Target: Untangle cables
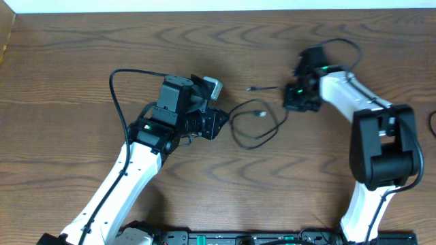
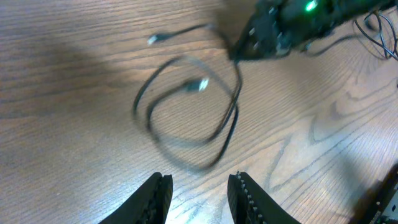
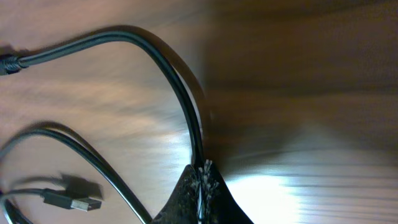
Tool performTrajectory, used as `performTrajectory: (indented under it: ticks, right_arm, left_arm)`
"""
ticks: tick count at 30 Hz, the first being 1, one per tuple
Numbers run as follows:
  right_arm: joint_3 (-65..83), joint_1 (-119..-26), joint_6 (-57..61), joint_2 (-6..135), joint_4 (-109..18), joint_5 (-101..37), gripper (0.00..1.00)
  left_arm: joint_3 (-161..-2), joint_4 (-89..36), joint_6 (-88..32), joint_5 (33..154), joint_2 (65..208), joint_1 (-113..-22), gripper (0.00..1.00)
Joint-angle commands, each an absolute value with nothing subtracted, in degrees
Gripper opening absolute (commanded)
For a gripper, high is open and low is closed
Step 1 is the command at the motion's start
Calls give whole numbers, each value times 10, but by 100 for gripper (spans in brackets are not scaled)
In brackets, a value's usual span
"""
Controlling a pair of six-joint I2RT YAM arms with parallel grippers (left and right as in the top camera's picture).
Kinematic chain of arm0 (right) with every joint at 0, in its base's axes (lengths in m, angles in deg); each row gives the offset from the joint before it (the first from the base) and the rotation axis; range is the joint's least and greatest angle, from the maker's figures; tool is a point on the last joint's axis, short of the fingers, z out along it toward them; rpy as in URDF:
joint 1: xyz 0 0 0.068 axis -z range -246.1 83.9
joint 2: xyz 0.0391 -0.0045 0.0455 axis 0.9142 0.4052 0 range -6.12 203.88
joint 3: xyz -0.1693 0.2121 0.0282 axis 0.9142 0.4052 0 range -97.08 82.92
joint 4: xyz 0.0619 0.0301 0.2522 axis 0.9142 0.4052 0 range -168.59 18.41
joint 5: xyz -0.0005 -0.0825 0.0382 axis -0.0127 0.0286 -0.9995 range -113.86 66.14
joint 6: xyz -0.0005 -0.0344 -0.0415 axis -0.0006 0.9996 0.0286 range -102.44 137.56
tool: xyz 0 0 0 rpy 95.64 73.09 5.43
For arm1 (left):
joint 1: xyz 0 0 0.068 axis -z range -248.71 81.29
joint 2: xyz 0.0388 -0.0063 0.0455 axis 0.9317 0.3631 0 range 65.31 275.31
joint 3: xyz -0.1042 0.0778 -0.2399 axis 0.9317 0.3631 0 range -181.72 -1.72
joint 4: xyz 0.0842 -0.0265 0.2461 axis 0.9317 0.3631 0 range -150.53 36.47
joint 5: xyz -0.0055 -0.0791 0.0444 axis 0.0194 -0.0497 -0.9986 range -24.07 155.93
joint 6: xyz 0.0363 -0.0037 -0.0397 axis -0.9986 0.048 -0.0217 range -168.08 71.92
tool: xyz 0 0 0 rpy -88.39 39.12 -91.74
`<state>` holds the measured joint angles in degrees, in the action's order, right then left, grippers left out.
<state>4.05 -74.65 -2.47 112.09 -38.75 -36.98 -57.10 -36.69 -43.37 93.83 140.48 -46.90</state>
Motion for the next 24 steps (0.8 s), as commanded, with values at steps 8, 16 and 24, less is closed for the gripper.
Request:
performTrajectory:
  ticks: [8,16,24]
  right_arm:
    - [-38,-682,105,1145,-275,-373,1]
    - [-65,-716,125,1120,-256,-371,1]
    - [-123,-729,136,1053,-196,-377,1]
  left_arm:
    - [-583,-349,-433,917,1398,-472,35]
    - [-583,-345,-433,903,1398,-472,35]
    - [-582,-340,-433,903,1398,-472,35]
